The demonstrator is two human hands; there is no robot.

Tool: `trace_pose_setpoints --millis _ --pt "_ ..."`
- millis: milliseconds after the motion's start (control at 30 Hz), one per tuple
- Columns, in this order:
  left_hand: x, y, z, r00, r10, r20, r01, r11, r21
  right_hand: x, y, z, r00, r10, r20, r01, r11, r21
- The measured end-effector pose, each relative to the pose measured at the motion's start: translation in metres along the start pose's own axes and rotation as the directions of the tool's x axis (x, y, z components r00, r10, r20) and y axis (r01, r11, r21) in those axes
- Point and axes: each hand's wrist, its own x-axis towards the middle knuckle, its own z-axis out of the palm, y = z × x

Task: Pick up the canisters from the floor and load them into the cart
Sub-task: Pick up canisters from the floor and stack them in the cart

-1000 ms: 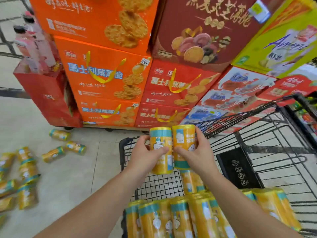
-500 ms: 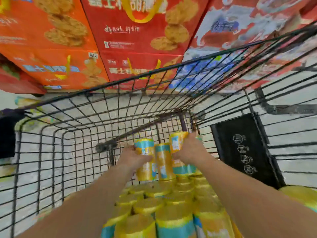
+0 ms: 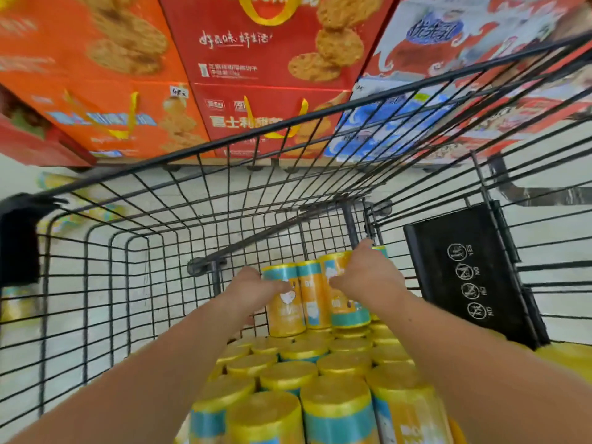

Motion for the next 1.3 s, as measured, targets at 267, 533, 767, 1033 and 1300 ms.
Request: trace_pose_setpoints --millis 267,533,767,1033,1300 --pt "-0.114 0.019 -0.104 0.885 0.446 -0.136 -0.460 0.881 -0.106 -0.105 -0.089 -0.063 0.878 -0.369 -0.303 0.438 0.876 0.203" --pt "-0.204 -0.039 -0.298 0.680 0.693 -0.239 -0.733 0.628 -0.262 -0.253 -0.273 -0.071 0.715 -0.478 -0.510 0.665 0.690 0.285" --pt "-0.222 -0.187 -0.523 0.688 0.533 -0.493 -0.713 0.621 -0.324 -0.349 -0.480 0.016 0.745 -0.547 -0.382 0.667 0.630 0.399" --pt "-0.116 -0.358 -0.629 0.770 0.158 -0.619 -0.511 0.734 -0.448 -0.310 -0.609 0.167 0.827 -0.548 -0.125 0.554 0.755 0.351" --pt "0.072 -0.453 -0.642 0.802 -0.123 -0.584 -0.254 0.815 -0.521 -0.148 -0.707 0.322 0.943 -0.316 0.102 0.259 0.892 0.371"
